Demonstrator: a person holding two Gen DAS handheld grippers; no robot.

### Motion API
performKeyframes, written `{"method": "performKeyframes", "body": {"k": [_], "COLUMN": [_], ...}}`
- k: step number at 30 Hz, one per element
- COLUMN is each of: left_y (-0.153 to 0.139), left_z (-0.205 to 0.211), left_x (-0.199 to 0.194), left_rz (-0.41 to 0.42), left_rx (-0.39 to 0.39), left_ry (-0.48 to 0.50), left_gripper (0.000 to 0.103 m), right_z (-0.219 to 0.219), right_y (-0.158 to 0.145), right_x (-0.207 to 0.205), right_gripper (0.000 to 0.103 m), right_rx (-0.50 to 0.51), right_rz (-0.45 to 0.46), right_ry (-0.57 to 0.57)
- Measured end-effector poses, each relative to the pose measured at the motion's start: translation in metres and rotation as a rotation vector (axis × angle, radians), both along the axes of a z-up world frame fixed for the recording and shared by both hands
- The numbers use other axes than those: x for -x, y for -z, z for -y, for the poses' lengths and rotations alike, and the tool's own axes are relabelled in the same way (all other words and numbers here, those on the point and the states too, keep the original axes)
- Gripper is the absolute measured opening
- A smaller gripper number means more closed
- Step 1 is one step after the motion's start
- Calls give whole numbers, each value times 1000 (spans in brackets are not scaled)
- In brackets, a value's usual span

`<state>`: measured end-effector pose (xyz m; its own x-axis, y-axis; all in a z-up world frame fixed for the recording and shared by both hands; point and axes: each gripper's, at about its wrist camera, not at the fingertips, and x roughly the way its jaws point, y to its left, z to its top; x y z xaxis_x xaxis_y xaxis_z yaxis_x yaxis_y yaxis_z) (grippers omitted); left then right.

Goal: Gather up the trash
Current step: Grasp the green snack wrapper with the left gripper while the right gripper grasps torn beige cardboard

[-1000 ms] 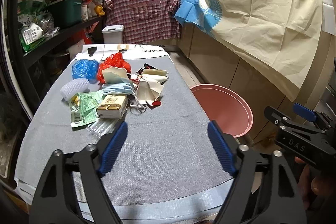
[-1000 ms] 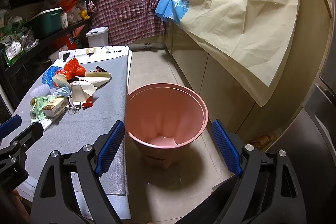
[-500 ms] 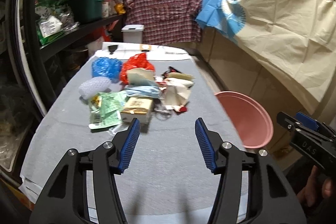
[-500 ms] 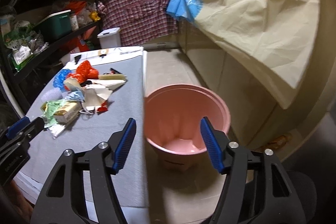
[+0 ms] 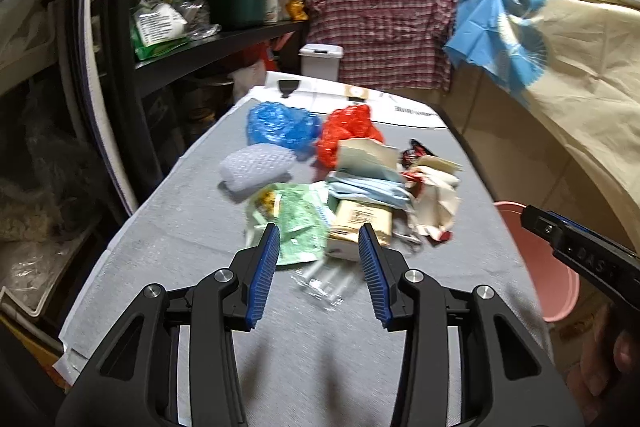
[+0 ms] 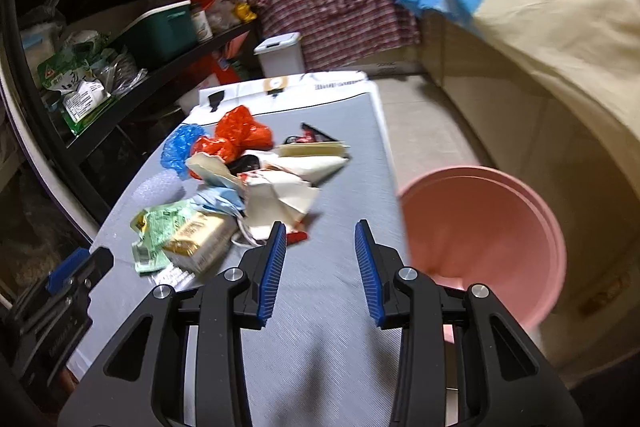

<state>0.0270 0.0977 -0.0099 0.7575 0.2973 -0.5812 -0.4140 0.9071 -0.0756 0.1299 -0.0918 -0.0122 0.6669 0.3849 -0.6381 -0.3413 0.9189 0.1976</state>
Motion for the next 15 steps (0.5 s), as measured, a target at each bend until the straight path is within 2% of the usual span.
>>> {"method": "performKeyframes", "body": {"k": [6,15], "left_y": [14,39], "left_z": [-25,-46], "left_x": [-12,-37], "left_rz": [-39,-103], "left_rx": [17,62], "left_ry": [-67,-93], "left_gripper": [41,41], "right_z": [-21,-41], "right_y": [24,55], "right_x": [-29,-63], "right_gripper": [37,38], "right_rx": [3,22], "right_rz": [-64,-144], "right_ry": [-16,-29]}}
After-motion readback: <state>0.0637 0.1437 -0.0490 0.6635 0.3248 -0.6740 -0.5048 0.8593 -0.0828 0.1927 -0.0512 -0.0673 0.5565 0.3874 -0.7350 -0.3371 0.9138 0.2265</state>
